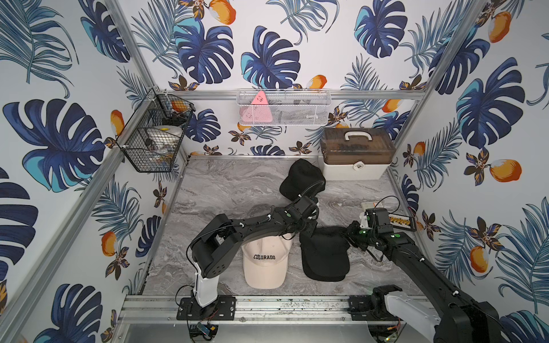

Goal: Stack the baseball caps by color
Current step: Place the baseball cap on the baseball cap, then adjust the baseball cap.

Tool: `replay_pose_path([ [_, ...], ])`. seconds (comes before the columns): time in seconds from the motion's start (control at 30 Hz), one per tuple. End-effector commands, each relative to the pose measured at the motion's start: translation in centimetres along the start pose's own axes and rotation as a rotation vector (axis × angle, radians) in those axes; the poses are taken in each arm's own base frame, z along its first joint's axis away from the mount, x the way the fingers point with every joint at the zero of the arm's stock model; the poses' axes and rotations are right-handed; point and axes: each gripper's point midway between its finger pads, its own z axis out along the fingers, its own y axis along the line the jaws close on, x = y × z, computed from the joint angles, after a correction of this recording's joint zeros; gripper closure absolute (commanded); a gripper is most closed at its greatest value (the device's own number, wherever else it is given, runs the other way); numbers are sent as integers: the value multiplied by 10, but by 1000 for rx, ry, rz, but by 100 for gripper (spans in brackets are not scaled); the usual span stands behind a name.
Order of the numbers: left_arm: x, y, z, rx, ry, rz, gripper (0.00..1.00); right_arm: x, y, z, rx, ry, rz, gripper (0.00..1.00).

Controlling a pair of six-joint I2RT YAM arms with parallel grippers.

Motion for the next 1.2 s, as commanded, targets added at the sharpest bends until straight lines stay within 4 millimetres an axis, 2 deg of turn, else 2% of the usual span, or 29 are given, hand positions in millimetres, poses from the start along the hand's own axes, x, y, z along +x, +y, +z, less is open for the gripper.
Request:
replay_pose_path([
  [0.0, 6, 22, 4, -121, 17, -1, 70, 5, -6, -4, 33, 14, -12, 76],
  [0.13, -6, 11, -4, -66, -34, -8, 68, 2, 1, -17, 31, 2, -29, 69],
  [0.2, -15, 6, -12, -42, -63, -9, 63, 1, 3, -25, 32, -11, -38, 66],
  [0.33, -31, -5, -30, 6, -121, 3, 50, 7, 4, -38, 42, 3, -87, 65],
  [0.5, -39, -13, -49, 52, -172, 8, 44, 46, -1, -45, 26, 168, -168, 72],
  [0.7, -37, 1, -52, -17, -195, -12, 41, 92, -16, -53, 31, 277, -226, 80],
  [0.8, -38, -1, -52, -2, -202, -21, 39, 110, -22, -42, 27, 342, -223, 85],
  [0.9, -42, -3, -54, 10, -217, -33, 38, 126, -19, -22, -7, 422, -194, 93],
  [1.03, -48, 2, -61, -23, -239, -42, 38, 131, -14, -4, 23, 412, -242, 97],
  [1.17, -53, 5, -63, -33, -237, -50, 38, 131, -29, 16, 77, 395, -234, 97],
])
